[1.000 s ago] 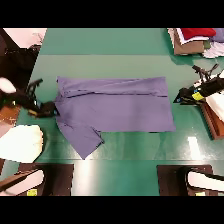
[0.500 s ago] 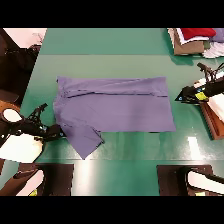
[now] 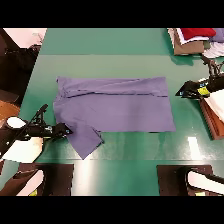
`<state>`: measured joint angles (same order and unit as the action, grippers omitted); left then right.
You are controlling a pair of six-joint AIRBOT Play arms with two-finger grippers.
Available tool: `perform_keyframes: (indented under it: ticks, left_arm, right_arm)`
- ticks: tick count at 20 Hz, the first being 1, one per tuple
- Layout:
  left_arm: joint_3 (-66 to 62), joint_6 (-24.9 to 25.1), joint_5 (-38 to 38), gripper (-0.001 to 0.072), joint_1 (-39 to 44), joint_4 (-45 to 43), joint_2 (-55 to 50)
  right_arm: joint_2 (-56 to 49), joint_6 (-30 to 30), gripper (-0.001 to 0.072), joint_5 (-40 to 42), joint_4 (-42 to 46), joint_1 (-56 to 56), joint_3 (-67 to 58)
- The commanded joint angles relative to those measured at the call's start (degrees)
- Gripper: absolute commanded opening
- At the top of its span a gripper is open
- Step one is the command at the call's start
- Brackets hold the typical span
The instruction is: Fold the shirts.
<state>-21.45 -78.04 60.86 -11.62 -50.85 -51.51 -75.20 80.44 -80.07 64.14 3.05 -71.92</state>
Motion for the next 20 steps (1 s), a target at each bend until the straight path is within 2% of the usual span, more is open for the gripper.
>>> perform_keyframes:
  ticks: [1,2,5,8,12,15,20]
  left_arm:
    - [0.3,2.2,-1.9,0.0115,0.0,4.0,0.0]
    - [0.3,4.6,-1.6,0.0025,0.0,4.9,0.0]
    - [-0.2,5.2,0.7,0.0023,0.0,7.0,0.0]
    - [-2.9,7.9,4.9,0.0022,0.0,7.5,0.0]
    - [-5.6,8.2,5.7,0.0022,0.0,7.8,0.0]
    - [-5.7,8.2,5.5,0.0022,0.0,7.8,0.0]
    - [-5.7,8.2,5.7,0.0023,0.0,7.8,0.0]
  right_arm:
    - [0.1,-1.0,0.0435,-2.3,-0.1,0.2,0.7]
    - [0.1,-1.0,0.0435,-2.9,-0.1,0.7,2.3]
    - [0.2,-1.8,0.0435,-4.4,-0.1,3.0,8.8]
    - [2.7,-3.0,0.0436,-3.5,1.0,8.0,16.9]
    - [4.8,-3.8,0.0489,-1.8,1.2,15.5,26.6]
    - [4.8,-8.4,0.0477,1.9,-4.4,16.8,32.3]
    - [4.8,-9.0,0.0436,7.7,-7.6,13.4,34.5]
